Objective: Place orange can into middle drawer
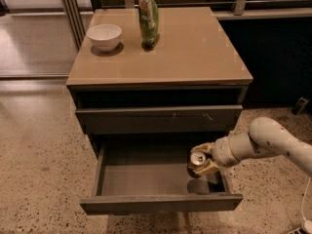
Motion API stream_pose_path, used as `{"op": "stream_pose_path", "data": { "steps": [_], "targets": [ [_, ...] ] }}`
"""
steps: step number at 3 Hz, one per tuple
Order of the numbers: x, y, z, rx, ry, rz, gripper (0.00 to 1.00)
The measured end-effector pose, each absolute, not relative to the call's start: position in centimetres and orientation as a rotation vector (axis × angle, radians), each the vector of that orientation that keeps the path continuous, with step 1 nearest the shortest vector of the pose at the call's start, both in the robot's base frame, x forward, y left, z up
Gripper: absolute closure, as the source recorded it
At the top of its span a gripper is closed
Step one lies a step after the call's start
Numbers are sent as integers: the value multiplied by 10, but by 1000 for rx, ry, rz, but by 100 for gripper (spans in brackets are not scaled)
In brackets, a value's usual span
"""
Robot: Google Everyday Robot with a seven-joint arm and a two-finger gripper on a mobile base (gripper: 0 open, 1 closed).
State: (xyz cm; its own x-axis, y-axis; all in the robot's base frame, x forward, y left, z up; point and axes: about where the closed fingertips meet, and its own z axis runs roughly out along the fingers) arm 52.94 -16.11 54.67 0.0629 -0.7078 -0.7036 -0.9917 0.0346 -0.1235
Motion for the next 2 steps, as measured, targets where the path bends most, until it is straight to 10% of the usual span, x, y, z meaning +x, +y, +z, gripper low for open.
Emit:
{"op": "stream_pose_path", "data": {
  "steps": [2],
  "targets": [
    [555, -151, 464, -1669, 1687, 633, 100]
  ]
}}
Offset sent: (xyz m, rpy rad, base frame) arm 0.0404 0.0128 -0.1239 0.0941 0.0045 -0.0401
